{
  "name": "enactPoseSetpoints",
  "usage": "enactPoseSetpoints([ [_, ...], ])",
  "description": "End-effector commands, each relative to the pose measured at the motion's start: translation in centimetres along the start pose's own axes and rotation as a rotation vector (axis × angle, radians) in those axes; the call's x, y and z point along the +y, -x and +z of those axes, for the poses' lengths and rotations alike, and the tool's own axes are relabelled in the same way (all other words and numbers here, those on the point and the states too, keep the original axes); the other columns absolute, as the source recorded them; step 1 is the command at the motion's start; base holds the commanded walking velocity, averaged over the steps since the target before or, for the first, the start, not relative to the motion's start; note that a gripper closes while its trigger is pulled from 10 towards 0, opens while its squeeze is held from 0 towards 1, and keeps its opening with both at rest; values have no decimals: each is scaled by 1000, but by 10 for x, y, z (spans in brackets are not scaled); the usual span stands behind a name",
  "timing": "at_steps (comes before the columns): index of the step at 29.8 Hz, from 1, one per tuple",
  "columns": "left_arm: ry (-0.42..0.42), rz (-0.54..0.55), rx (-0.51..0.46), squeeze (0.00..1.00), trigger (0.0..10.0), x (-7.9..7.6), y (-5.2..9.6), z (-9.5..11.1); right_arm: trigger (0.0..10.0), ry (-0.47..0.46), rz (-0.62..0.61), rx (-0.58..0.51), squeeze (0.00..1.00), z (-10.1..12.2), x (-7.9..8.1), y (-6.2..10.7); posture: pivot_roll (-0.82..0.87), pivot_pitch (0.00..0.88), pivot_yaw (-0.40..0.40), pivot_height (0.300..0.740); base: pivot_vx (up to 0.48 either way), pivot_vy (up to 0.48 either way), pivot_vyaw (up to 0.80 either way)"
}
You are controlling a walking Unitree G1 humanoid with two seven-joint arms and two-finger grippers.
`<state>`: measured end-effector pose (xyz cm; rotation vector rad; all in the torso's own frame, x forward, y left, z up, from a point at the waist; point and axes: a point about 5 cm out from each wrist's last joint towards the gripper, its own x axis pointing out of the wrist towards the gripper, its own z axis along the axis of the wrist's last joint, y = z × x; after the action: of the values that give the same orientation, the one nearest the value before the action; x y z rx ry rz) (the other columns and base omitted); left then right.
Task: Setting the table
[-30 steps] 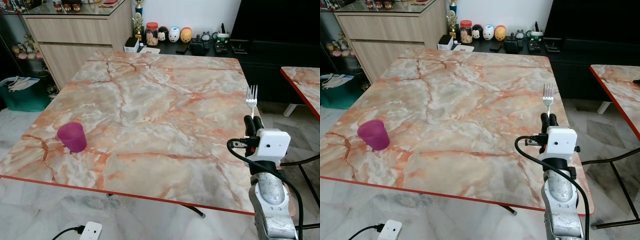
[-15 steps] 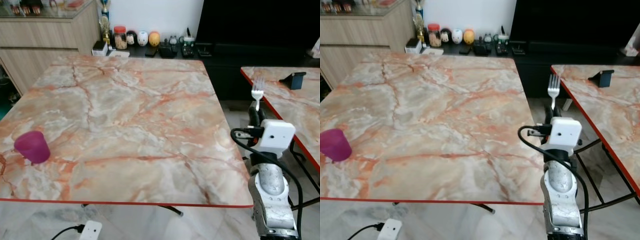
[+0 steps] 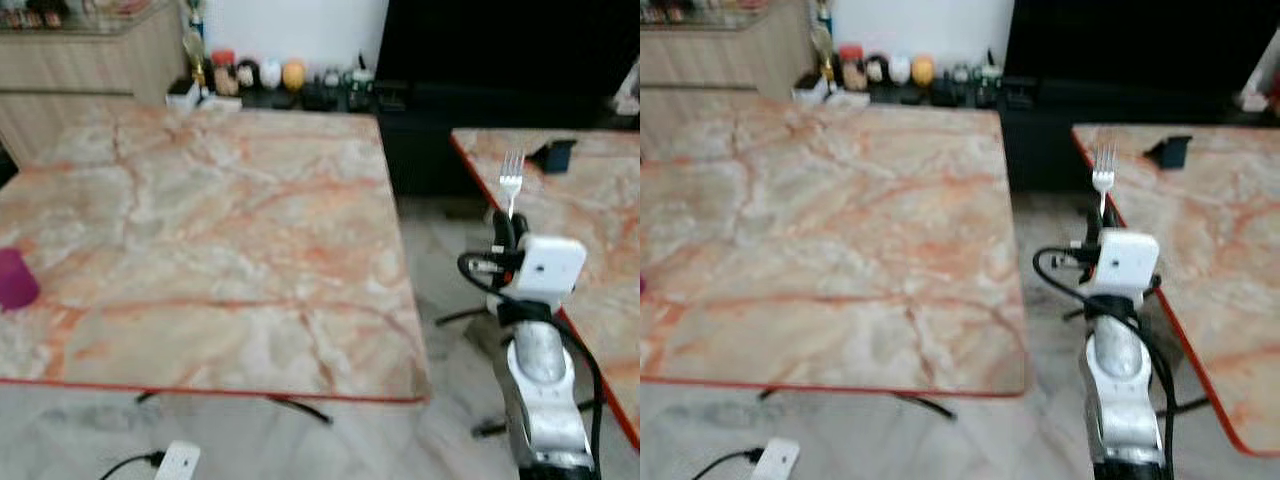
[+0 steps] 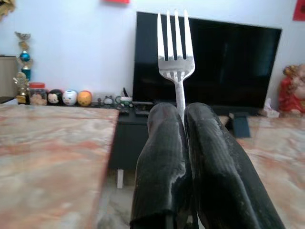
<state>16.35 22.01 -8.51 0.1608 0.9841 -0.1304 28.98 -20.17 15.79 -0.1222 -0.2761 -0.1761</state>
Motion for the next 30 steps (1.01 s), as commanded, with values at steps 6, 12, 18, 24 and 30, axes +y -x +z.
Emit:
enactPoseSetpoints([
  [6,7,-18,7,0,10000,-5,0,-3,10000,1,-20,-3,0,1,-5,-1,10,0,-16,740,0,-345,0],
  [12,4,-20,8,0,10000,-6,0,-3,10000,5,-24,-13,0,4,-7,-2,8,0,-15,740,0,-345,0],
  [18,2,-24,8,0,10000,-6,0,-3,10000,3,-25,-24,0,6,-7,-3,7,0,-15,740,0,-345,0],
  [24,0,-26,9,0,10000,-6,0,-4,10000,5,-39,-47,0,10,-9,-5,7,0,-15,740,0,-345,0],
  [30,-5,-31,10,0,10000,-6,0,-4,10000,11,-41,-61,0,14,-11,-5,1,0,-11,740,0,-344,0],
])
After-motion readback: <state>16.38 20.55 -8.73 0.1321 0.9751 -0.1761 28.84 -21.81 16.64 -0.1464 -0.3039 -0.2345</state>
